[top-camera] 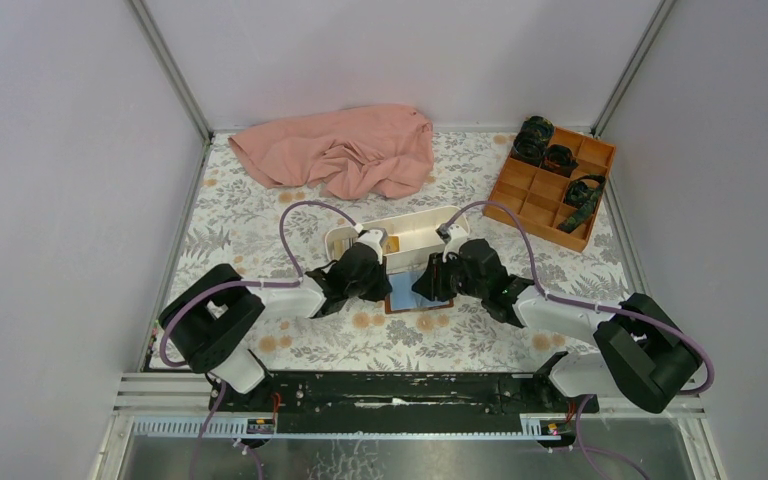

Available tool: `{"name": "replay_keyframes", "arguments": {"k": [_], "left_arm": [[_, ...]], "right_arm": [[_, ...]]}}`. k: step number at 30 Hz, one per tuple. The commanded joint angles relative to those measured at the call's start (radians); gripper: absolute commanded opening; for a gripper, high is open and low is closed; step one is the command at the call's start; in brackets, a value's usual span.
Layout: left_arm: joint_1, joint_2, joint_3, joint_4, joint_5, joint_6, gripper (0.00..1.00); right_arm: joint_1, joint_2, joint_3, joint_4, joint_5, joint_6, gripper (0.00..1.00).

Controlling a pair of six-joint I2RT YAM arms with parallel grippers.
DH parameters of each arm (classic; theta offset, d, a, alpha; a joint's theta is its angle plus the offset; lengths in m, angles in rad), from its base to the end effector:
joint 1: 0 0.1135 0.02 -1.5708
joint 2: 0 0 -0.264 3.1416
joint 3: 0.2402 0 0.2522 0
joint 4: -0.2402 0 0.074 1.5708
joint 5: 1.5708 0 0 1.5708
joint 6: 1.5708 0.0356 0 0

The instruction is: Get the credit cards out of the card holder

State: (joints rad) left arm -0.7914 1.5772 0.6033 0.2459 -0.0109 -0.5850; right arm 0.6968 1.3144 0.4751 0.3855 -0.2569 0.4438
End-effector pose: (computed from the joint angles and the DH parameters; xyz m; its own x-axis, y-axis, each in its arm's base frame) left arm 0.2047 -0.2066 0.1357 -0.7795 0.0033 -0.6264 0.3300 0.8521 -0.4062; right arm 0.1927 0.1730 0.1791 -0.6453 0.0015 -0.7639 -0.5744 0.6583 0.4865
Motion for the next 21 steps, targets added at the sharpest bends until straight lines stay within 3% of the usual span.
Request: {"name": "replay_keyframes", "arguments": {"k": [1, 14, 21], "left_arm": [[-0.011, 0.042, -0.014, -0.084, 0.01, 0.013, 0.0], [-0.015, 0.038, -0.017, -0.085, 0.012, 0.01, 0.0], [-0.016, -0.052, -0.06, -0.07, 0.0, -0.012, 0.0]], "right_arm": [[0.006, -0.004, 0.029, 0.087, -0.07, 0.033, 0.29], [0.05, 0.027, 0.071, 0.043, -0.105, 0.008, 0.47], [0.035, -0.031, 0.023, 0.051, 0.018, 0.046, 0.43]]}}
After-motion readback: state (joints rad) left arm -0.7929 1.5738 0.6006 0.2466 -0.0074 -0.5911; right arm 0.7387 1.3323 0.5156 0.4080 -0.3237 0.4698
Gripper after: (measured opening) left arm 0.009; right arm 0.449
